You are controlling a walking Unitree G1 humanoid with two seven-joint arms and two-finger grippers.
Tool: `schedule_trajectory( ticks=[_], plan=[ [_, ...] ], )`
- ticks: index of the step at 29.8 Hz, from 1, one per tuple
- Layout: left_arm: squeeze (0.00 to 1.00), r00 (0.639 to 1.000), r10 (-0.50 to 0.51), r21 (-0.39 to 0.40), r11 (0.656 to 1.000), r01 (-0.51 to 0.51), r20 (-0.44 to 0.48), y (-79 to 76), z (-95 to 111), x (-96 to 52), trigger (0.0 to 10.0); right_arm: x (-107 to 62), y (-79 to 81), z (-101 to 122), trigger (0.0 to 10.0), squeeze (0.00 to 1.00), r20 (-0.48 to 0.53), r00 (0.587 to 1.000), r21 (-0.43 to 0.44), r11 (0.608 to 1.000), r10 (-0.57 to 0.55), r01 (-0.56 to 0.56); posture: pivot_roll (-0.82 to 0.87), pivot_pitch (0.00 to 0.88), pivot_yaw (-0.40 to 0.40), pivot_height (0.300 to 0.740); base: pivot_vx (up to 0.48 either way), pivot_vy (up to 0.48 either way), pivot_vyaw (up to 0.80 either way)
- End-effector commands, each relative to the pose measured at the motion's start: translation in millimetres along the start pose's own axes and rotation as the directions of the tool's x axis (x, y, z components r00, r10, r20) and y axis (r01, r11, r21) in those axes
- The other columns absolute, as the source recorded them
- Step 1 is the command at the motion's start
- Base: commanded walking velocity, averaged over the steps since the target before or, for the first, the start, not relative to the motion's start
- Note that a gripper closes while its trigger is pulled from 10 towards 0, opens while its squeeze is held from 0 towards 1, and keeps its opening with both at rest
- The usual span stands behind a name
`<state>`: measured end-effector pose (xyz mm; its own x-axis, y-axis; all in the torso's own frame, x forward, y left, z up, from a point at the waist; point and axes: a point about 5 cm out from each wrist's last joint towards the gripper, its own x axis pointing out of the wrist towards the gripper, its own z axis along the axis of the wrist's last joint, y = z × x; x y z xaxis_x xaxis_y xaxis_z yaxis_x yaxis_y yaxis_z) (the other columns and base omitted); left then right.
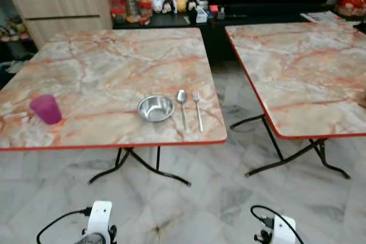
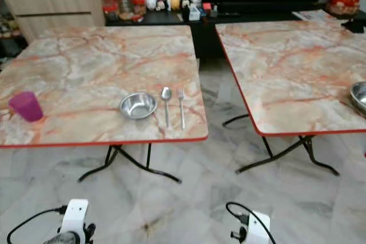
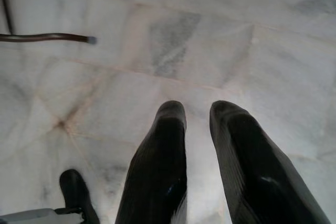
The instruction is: Setting the table
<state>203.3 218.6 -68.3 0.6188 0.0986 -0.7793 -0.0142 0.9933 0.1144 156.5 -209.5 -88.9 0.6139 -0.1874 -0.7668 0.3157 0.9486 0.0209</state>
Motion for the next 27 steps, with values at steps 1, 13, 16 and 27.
schedule_trajectory(
  ticks=[1,13,16,27],
  plan=[
    [0.00,1.000,0.009,-0.007,1.000,-0.009,0.005,1.6,2,0.3,10.0,1.0,1.5,3,10.0,0.00,0.003,1.000,-0.003,1.000,0.002,-0.002,-0.03,0.000,-0.004,0.740,0.307,0.000,0.00],
    [0.00,1.000,0.004,-0.002,1.000,-0.004,0.000,1.2,0,-0.1,10.0,0.8,0.9,2,10.0,0.00,0.003,1.000,0.011,1.000,0.001,-0.001,-0.02,0.000,-0.005,0.740,0.312,0.000,0.23],
    [0.00,1.000,0.005,-0.005,1.000,-0.005,0.000,1.4,0,-0.1,10.0,0.7,0.9,2,10.0,0.00,0.001,1.000,0.011,1.000,0.003,-0.003,-0.02,0.000,-0.005,0.740,0.310,0.000,0.00],
    [0.00,0.999,0.027,-0.074,0.997,-0.029,-0.017,9.0,-13,-3.4,10.0,0.6,3.0,0,10.0,0.00,-0.010,1.000,0.004,1.000,0.017,-0.017,-0.02,0.000,0.003,0.740,0.024,0.000,0.00]
  ],
)
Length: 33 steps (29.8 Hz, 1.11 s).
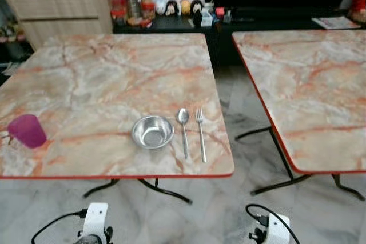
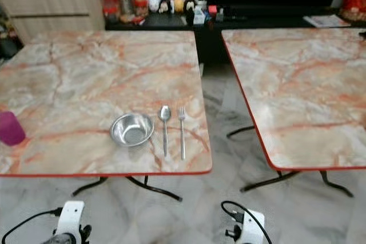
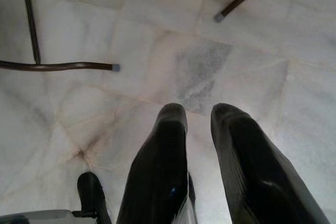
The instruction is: Setting the table
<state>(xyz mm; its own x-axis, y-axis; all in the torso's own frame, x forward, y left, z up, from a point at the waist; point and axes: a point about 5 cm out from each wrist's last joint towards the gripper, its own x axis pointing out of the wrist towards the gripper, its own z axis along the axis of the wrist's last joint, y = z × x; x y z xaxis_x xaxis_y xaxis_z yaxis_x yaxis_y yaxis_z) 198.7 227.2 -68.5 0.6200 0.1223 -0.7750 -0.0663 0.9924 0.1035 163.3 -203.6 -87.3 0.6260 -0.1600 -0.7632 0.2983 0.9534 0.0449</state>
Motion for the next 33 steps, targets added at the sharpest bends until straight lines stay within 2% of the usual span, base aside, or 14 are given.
schedule_trajectory(
  ticks=[1,7,10,14,15,17,19,20,22,26,28,29,30,33],
  plan=[
    [0.00,1.000,0.013,-0.038,0.999,-0.014,-0.020,3.0,-11,-2.6,10.0,-1.6,-4.7,-5,10.0,0.00,-0.015,1.000,0.002,1.000,-0.013,0.013,-0.02,0.000,0.004,0.740,0.000,0.000,0.00],
    [0.00,0.993,0.117,-0.090,0.989,-0.114,0.030,26.2,-17,-8.3,10.0,-2.2,-4.4,-7,10.0,0.00,-0.022,1.000,-0.003,1.000,-0.009,0.009,0.00,0.000,0.001,0.740,0.000,0.000,0.00],
    [0.00,0.959,0.257,-0.052,0.966,-0.253,0.122,52.8,-8,-14.7,10.0,-2.6,-3.7,-8,10.0,0.00,-0.029,1.000,-0.012,1.000,-0.003,0.002,0.01,0.000,-0.004,0.740,0.000,0.000,0.00],
    [0.00,0.890,0.392,-0.091,0.920,-0.381,0.234,83.3,8,-24.2,10.0,-2.4,-2.6,-8,10.0,0.00,-0.028,1.000,-0.013,1.000,0.002,-0.002,0.03,0.000,-0.016,0.740,0.000,0.000,0.00],
    [0.00,0.851,0.445,-0.100,0.895,-0.435,0.278,96.5,18,-29.0,10.0,-2.2,-1.5,-8,10.0,0.00,-0.028,1.000,-0.015,1.000,0.005,-0.006,0.04,0.000,-0.020,0.740,0.000,0.000,0.00],
    [0.00,0.833,0.465,-0.105,0.884,-0.455,0.299,101.8,22,-31.3,10.0,-2.1,-0.8,-8,10.0,0.00,-0.028,1.000,-0.017,1.000,0.007,-0.008,0.04,0.000,-0.021,0.740,0.000,0.000,0.00],
    [0.00,0.750,0.526,-0.135,0.844,-0.519,0.400,119.6,46,-40.4,10.0,-1.6,1.0,-7,10.0,0.00,-0.028,1.000,-0.022,1.000,0.014,-0.014,0.05,0.000,-0.027,0.740,0.000,0.000,0.00],
    [0.00,0.742,0.531,-0.139,0.840,-0.524,0.410,120.9,48,-41.4,10.0,-1.6,1.2,-7,10.0,0.00,-0.028,1.000,-0.022,1.000,0.014,-0.015,0.05,0.000,-0.027,0.740,0.000,0.000,0.00],
    [0.00,0.612,0.604,-0.163,0.767,-0.620,0.510,137.1,78,-54.1,10.0,-1.2,1.8,-6,10.0,0.00,-0.027,0.999,-0.024,1.000,0.018,-0.018,0.06,0.000,-0.030,0.740,0.000,0.000,0.00],
    [0.00,0.572,0.624,-0.176,0.743,-0.646,0.532,139.7,83,-57.4,10.0,-1.1,2.1,-6,10.0,0.00,-0.026,0.999,-0.024,1.000,0.019,-0.019,0.06,0.000,-0.030,0.740,0.000,0.000,0.00],
    [0.00,0.456,0.609,-0.180,0.705,-0.686,0.649,140.8,119,-68.7,10.0,-0.7,2.7,-4,10.0,0.00,-0.025,0.999,-0.026,0.999,0.019,-0.020,0.06,0.000,-0.033,0.740,0.000,0.000,0.00],
    [0.00,0.324,0.574,-0.226,0.686,-0.692,0.752,136.6,158,-84.2,10.0,-0.3,3.1,-3,10.0,0.00,-0.023,1.000,-0.026,0.999,0.020,-0.020,0.05,0.000,-0.032,0.740,0.000,0.000,0.00],
    [0.00,0.324,0.574,-0.226,0.686,-0.692,0.752,136.6,158,-84.2,10.0,-0.3,3.1,-3,10.0,0.00,-0.023,1.000,-0.026,0.999,0.020,-0.020,0.05,0.000,-0.032,0.740,0.000,0.000,0.00],
    [0.00,0.173,0.509,-0.277,0.687,-0.672,0.843,124.5,204,-106.1,10.0,0.0,2.6,-2,10.0,0.00,-0.019,1.000,-0.020,1.000,0.016,-0.016,0.04,0.000,-0.030,0.740,0.000,0.000,0.00]
  ],
)
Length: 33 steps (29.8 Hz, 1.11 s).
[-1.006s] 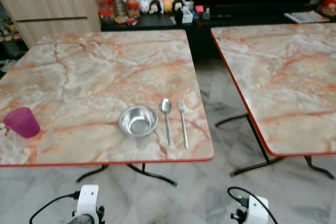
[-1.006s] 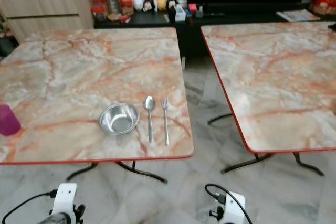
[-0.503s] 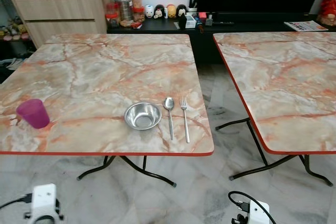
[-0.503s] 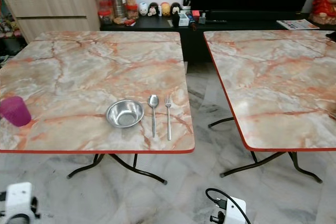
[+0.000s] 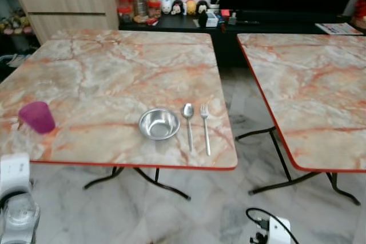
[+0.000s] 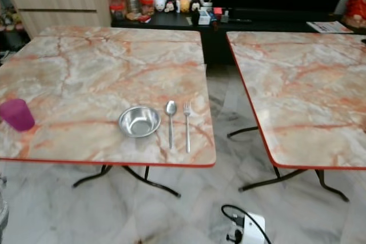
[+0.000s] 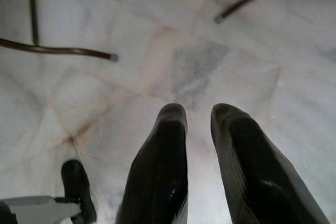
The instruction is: Setting the table
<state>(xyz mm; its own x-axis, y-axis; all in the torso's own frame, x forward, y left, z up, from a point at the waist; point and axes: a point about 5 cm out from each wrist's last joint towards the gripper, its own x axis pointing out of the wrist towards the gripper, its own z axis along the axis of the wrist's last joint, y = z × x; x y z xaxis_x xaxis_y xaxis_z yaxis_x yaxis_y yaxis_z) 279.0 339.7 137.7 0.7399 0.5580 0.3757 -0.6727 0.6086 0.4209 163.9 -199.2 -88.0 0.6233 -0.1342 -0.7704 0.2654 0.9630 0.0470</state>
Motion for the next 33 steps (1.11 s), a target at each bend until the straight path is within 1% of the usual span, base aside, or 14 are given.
schedule_trajectory(
  ticks=[1,7,10,12,17,18,19,20,23,24,25,26,27,33],
  plan=[
    [0.00,0.992,0.014,-0.012,1.000,-0.012,0.126,-0.9,28,13.0,10.0,-0.2,-2.0,-1,10.0,0.00,-0.004,1.000,0.006,1.000,-0.009,0.009,0.04,0.000,-0.030,0.740,0.000,0.000,0.00],
    [0.00,0.954,-0.109,-0.142,0.978,0.154,0.280,-30.6,89,34.1,10.0,-0.3,-3.1,-1,10.0,0.00,-0.002,1.000,0.011,1.000,-0.015,0.015,0.03,0.000,-0.025,0.740,0.000,0.000,0.00],
    [0.00,0.926,-0.257,-0.294,0.895,0.336,0.278,-56.8,107,33.6,10.0,-0.3,-2.7,-1,10.0,0.00,-0.003,1.000,0.012,1.000,-0.016,0.016,0.03,0.000,-0.021,0.740,0.000,0.000,0.00],
    [0.00,0.882,-0.399,-0.458,0.753,0.472,0.251,-83.9,121,29.9,10.0,-0.2,-2.3,0,10.0,0.00,-0.001,1.000,0.021,1.000,-0.020,0.020,0.02,0.000,-0.011,0.740,0.000,0.000,0.00],
    [0.00,0.876,-0.429,-0.528,0.702,0.477,0.221,-95.5,122,29.1,10.0,-0.3,-2.3,0,10.0,0.00,0.000,1.000,0.025,0.999,-0.022,0.022,0.02,0.000,-0.010,0.740,0.000,0.000,0.00],
    [0.70,0.864,-0.465,-0.559,0.671,0.487,0.195,-104.8,121,27.2,10.0,-0.4,-2.5,-1,10.0,0.00,0.001,1.000,0.027,0.999,-0.024,0.024,0.00,0.000,-0.002,0.740,0.000,0.000,0.00],
    [0.70,0.864,-0.465,-0.559,0.671,0.487,0.195,-104.8,121,27.2,10.0,-0.4,-2.5,-1,10.0,0.00,0.001,1.000,0.027,0.999,-0.024,0.024,0.00,0.000,-0.002,0.740,0.000,0.000,0.00],
    [1.00,0.807,-0.566,-0.583,0.602,0.546,0.171,-120.3,119,20.3,10.0,-0.4,-3.3,-1,10.0,0.00,0.001,1.000,0.029,0.999,-0.027,0.027,0.00,0.000,0.000,0.740,0.000,0.000,0.00],
    [1.00,0.769,-0.617,-0.577,0.573,0.583,0.164,-128.3,118,15.1,10.0,-0.4,-3.6,-1,10.0,0.00,0.001,1.000,0.030,0.999,-0.028,0.028,0.00,0.000,0.003,0.740,0.000,0.000,0.00],
    [0.83,0.732,-0.663,-0.561,0.549,0.620,0.159,-134.6,117,10.4,10.0,-0.4,-3.8,0,10.0,0.00,0.001,1.000,0.029,0.999,-0.029,0.029,0.00,0.000,0.004,0.740,0.000,0.000,0.00],
    [0.00,0.700,-0.697,-0.552,0.526,0.647,0.155,-138.9,117,7.0,10.0,-0.4,-3.9,0,10.0,0.00,0.001,1.000,0.029,0.999,-0.029,0.029,0.00,0.000,0.004,0.740,0.000,0.000,0.00],
    [0.00,0.700,-0.697,-0.552,0.526,0.647,0.155,-138.9,117,7.0,10.0,-0.4,-3.9,0,10.0,0.00,0.001,1.000,0.029,0.999,-0.029,0.029,0.00,0.000,0.004,0.740,0.000,0.000,0.00],
    [0.00,0.610,-0.783,-0.519,0.472,0.712,0.124,-149.7,114,-2.5,10.0,-0.1,-3.6,0,10.0,0.00,0.001,1.000,0.027,0.999,-0.028,0.028,0.00,0.000,0.004,0.740,0.000,0.000,0.00],
    [0.00,0.461,-0.887,-0.511,0.386,0.768,0.024,-165.9,101,-20.0,10.0,0.3,-1.5,1,10.0,0.00,0.001,1.000,0.023,1.000,-0.021,0.021,0.00,0.000,0.012,0.740,0.000,0.000,0.00]
  ],
)
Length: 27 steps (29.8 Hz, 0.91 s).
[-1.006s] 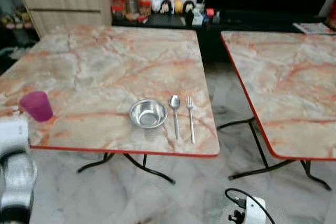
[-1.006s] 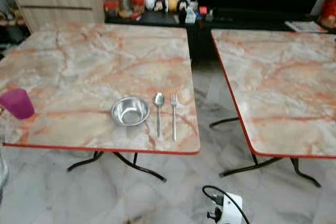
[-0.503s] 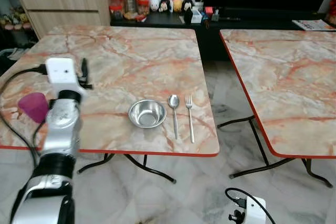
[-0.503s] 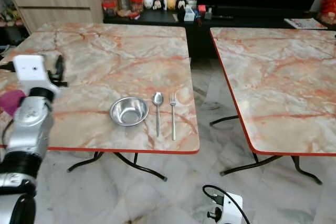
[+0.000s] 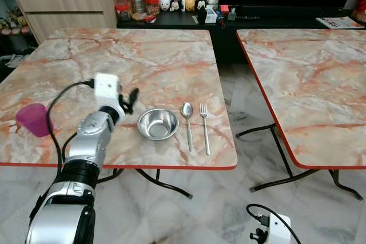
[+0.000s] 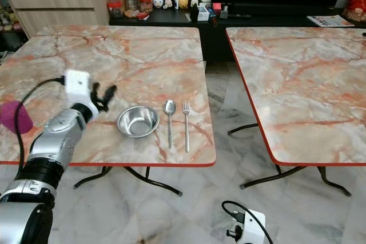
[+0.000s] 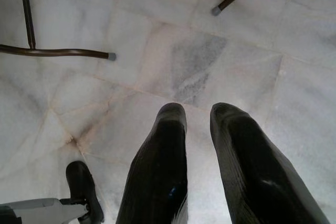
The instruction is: Setting the table
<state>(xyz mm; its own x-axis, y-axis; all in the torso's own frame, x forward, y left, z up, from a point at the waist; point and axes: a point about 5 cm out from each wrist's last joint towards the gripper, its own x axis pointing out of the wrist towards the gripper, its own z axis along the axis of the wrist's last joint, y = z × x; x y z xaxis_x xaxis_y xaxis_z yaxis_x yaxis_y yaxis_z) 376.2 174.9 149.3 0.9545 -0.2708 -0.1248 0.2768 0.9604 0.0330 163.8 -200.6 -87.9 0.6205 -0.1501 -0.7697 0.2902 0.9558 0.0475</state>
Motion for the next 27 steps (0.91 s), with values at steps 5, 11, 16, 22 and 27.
schedule_trajectory(
  ticks=[5,11,16,22,27],
  plan=[
    [0.00,0.988,-0.079,0.007,0.997,0.081,-0.136,-10.1,-17,0.5,10.0,0.0,0.0,0,10.0,0.00,-0.003,1.000,0.002,1.000,-0.004,0.004,0.00,0.000,0.014,0.740,0.000,0.000,0.00],
    [0.00,0.977,-0.093,-0.008,0.996,0.093,-0.190,-11.0,-26,-2.9,10.0,-0.7,0.4,-3,10.0,0.00,-0.010,1.000,-0.003,1.000,-0.001,0.001,0.00,0.000,0.015,0.740,0.000,0.000,0.00],
    [0.00,0.975,-0.086,-0.017,0.996,0.084,-0.206,-11.0,-27,-2.3,10.0,-1.0,0.5,-4,10.0,0.00,-0.010,1.000,0.000,1.000,-0.002,0.002,0.00,0.000,0.007,0.740,0.000,0.000,0.00],
    [0.00,0.969,-0.090,-0.029,0.996,0.086,-0.229,-15.0,-29,-0.4,10.0,-2.2,-1.0,-7,10.0,0.00,-0.016,1.000,0.006,1.000,-0.008,0.008,0.00,0.000,0.005,0.740,0.000,0.000,0.00],
    [0.00,0.952,-0.113,-0.067,0.993,0.098,-0.283,-30.2,-37,5.8,10.0,-2.4,-0.7,-8,10.0,0.00,-0.017,1.000,0.012,1.000,-0.010,0.010,0.00,0.000,0.011,0.740,0.000,0.000,0.00]
  ],
)
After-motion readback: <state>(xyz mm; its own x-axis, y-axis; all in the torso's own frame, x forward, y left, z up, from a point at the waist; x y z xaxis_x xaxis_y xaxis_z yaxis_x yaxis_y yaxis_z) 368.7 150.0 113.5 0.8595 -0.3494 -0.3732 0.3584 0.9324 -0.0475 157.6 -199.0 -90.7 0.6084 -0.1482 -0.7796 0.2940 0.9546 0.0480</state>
